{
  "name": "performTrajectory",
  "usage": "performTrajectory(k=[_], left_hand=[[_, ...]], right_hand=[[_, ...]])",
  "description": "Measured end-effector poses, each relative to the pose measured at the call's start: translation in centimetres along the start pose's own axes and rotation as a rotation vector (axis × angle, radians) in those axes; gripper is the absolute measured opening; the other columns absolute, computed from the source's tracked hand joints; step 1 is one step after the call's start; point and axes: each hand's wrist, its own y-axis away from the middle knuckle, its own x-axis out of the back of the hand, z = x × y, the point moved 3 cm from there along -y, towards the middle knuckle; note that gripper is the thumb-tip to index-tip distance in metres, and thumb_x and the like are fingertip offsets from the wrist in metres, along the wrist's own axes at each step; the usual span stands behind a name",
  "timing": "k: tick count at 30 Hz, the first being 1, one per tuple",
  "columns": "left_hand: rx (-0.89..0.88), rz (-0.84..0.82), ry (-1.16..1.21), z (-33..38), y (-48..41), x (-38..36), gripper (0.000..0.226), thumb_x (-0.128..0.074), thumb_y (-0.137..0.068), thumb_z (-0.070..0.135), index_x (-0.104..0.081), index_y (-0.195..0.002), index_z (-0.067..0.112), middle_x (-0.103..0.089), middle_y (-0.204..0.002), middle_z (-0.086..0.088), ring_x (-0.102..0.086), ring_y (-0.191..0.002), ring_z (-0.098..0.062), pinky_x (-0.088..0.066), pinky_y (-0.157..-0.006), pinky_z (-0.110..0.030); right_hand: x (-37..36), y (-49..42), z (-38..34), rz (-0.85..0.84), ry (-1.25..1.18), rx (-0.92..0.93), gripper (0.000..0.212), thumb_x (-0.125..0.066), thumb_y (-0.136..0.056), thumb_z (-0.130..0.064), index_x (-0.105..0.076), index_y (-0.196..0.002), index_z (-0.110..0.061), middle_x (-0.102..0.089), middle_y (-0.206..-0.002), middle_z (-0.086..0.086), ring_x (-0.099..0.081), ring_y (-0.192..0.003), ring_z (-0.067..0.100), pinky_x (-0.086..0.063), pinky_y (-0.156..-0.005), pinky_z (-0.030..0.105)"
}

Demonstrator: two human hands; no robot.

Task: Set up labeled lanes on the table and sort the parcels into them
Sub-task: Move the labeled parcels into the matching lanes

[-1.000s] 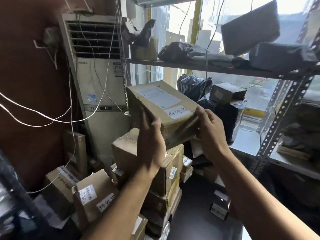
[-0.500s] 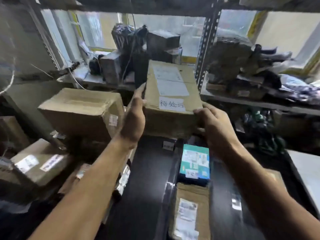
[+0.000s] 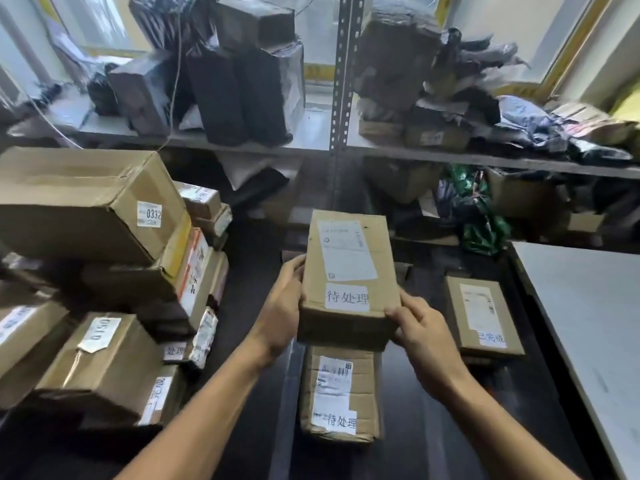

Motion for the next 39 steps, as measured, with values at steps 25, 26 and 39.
performTrajectory(k=[25, 26, 39], left_hand=[[0.312, -0.049, -0.166, -12.9, 9.4, -1.3, 0.057, -0.036, -0.085, 0.015, -0.033, -0.136, 0.038, -0.055, -0.128, 0.034, -0.05, -0.123, 0.007, -0.042, -0.098, -0.018], [0.315, -0.051, -0.178, -13.0, 9.4, -1.4, 0.056, -0.036, -0.086, 0.015, -0.032, -0.137, 0.038, -0.054, -0.128, 0.035, -0.05, -0.123, 0.008, -0.041, -0.1, -0.018], [0.379, -0.07, -0.276, -13.7, 10.2, -1.5, 0.048, -0.039, -0.103, 0.019, -0.023, -0.133, 0.053, -0.054, -0.116, 0.043, -0.049, -0.112, 0.02, -0.043, -0.088, -0.007]], right_hand=[[-2.7, 8.1, 16.1, 0.085, 0.073, -0.227, 0.051, -0.062, -0.094, -0.01, -0.049, -0.137, -0.034, -0.059, -0.112, -0.005, -0.056, -0.105, -0.008, -0.043, -0.085, 0.005], [-2.6, 8.0, 16.3, 0.08, 0.079, -0.227, 0.051, -0.063, -0.094, -0.01, -0.05, -0.138, -0.032, -0.059, -0.113, -0.005, -0.056, -0.105, -0.009, -0.043, -0.084, 0.005], [-3.0, 8.0, 18.1, 0.093, 0.138, -0.209, 0.057, -0.066, -0.087, 0.001, -0.052, -0.128, -0.035, -0.055, -0.126, -0.014, -0.053, -0.11, -0.017, -0.042, -0.082, -0.001]])
